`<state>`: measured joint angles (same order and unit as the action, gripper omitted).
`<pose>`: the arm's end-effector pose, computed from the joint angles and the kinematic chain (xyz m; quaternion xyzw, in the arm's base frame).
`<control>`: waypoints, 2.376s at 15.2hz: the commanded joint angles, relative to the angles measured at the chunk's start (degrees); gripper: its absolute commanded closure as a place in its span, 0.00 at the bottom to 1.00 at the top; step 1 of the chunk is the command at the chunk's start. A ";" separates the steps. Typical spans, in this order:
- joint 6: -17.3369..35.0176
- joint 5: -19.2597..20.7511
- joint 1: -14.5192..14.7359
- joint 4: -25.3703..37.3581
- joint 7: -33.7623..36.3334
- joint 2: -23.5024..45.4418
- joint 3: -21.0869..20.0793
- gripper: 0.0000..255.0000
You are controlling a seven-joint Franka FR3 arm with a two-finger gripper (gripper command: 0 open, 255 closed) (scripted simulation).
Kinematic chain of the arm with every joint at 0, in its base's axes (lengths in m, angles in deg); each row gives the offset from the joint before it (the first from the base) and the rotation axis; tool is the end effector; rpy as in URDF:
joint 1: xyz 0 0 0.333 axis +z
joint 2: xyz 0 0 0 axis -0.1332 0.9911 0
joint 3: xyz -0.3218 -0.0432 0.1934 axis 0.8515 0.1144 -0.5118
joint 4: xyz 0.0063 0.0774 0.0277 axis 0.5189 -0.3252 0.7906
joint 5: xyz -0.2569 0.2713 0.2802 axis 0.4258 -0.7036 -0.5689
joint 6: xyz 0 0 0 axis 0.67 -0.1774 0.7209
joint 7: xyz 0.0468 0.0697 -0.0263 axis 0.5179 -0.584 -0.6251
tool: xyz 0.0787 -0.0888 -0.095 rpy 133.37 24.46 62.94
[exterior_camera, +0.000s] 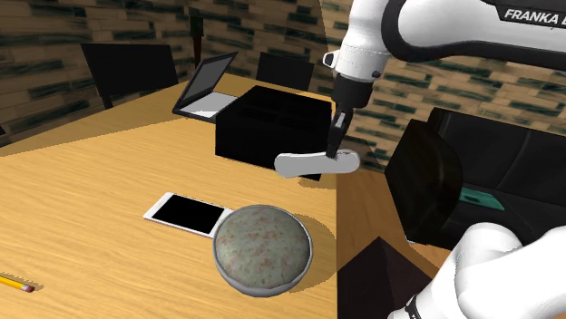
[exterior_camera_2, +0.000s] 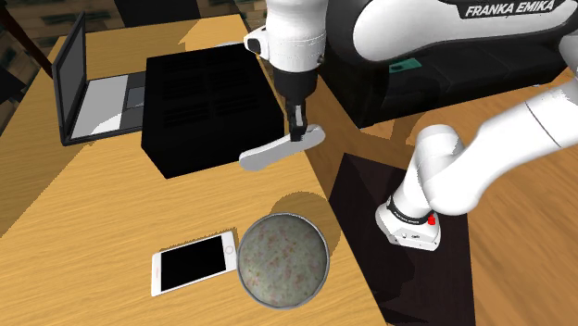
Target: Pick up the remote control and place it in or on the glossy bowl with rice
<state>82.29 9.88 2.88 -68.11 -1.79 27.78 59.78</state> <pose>0.3984 0.1463 0.6127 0.9706 0.2406 -0.0028 0.0075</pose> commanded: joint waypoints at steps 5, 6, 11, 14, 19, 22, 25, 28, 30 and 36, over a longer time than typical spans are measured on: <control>-1.27 -3.61 2.79 0.44 8.20 -1.26 -6.38 1.00; -1.40 -4.22 3.24 0.63 9.58 -1.30 -7.48 1.00; -1.83 -7.02 5.23 2.51 16.65 -0.55 -13.16 1.00; -1.92 -8.40 6.24 4.37 21.04 0.71 -16.70 1.00; 1.02 -9.32 6.84 1.77 22.75 0.77 -18.63 1.00; 3.24 -9.64 7.02 -0.79 22.61 0.41 -18.92 1.00; 5.47 -9.95 7.19 -3.25 22.49 0.17 -19.26 1.00; 7.72 -10.25 7.36 -5.61 22.40 0.05 -19.62 1.00; 8.88 -10.41 7.45 -6.78 22.36 0.03 -19.82 1.00; 8.89 -10.40 7.47 -6.78 22.37 0.04 -19.80 1.00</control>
<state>91.11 -0.52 10.36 -74.76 20.59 27.69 40.03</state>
